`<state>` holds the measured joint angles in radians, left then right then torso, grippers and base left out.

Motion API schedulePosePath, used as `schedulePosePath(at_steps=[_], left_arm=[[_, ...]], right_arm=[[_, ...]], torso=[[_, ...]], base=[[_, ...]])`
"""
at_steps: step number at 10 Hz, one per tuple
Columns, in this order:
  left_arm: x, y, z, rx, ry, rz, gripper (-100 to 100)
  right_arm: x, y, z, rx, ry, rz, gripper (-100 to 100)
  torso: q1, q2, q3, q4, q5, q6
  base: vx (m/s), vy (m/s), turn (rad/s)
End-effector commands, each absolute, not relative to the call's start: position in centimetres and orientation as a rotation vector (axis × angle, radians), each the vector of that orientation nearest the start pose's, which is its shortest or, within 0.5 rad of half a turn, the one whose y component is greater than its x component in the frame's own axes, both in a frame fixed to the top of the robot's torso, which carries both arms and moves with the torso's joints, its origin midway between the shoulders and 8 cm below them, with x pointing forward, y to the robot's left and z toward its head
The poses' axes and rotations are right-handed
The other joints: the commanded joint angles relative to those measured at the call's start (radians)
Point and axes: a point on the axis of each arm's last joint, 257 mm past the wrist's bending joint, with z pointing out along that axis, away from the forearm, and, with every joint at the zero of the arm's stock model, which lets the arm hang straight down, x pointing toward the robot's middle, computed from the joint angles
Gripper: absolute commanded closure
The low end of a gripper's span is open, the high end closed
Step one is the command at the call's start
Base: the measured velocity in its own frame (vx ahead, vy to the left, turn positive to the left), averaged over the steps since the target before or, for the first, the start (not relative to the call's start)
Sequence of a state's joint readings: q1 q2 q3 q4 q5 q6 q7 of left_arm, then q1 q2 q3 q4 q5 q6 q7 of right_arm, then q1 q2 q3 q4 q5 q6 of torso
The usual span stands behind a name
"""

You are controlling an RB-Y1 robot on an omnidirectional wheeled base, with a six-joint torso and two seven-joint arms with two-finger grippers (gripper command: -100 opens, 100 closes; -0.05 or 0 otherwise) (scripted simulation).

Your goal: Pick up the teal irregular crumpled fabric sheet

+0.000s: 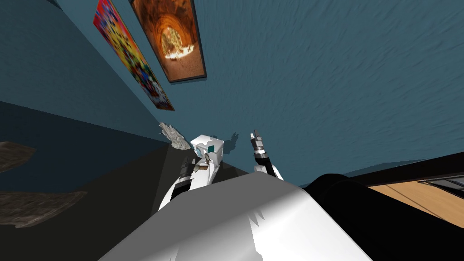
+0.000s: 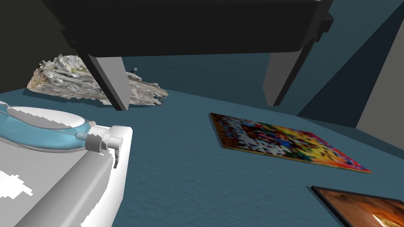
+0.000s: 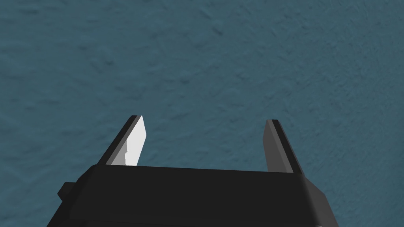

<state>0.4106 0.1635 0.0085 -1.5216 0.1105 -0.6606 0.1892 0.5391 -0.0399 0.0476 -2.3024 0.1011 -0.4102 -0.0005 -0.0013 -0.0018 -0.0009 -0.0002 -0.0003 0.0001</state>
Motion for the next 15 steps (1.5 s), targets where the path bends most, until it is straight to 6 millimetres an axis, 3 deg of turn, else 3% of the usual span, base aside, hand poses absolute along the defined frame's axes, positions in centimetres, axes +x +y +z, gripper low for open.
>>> schedulePosePath(at_steps=[1, 6, 9, 15], left_arm=[[38.6, 33.2, -27.2, -1.168, 0.928, -1.299, -100], [39.3, 32.3, -31.3, -1.242, 0.951, -1.292, -100], [39.6, 31.6, -32.5, -1.268, 0.957, -1.294, -100], [40.4, 28.1, -35.7, -1.367, 0.934, -1.328, -100]], right_arm=[[35.5, -25.5, 0.2, 0.654, 0.775, 1.246, 0], [35.5, -25.5, 0.2, 0.654, 0.775, 1.246, 0], [35.5, -25.5, 0.2, 0.654, 0.775, 1.246, 0], [35.5, -25.5, 0.2, 0.654, 0.775, 1.246, 0]], torso=[[0.0, 0.0, 0.0, 0.0, 0.0, 0.0], [-0.002, -0.002, -0.001, 0.0, 0.0, 0.0], [0.0, -0.001, -0.001, 0.0, 0.0, 0.0], [-0.002, -0.001, -0.001, 0.0, 0.0, 0.0]], base=[[0.023, -0.014, -0.017], [0.049, -0.032, -0.034], [0.039, -0.015, -0.03], [0.046, -0.03, -0.031]])
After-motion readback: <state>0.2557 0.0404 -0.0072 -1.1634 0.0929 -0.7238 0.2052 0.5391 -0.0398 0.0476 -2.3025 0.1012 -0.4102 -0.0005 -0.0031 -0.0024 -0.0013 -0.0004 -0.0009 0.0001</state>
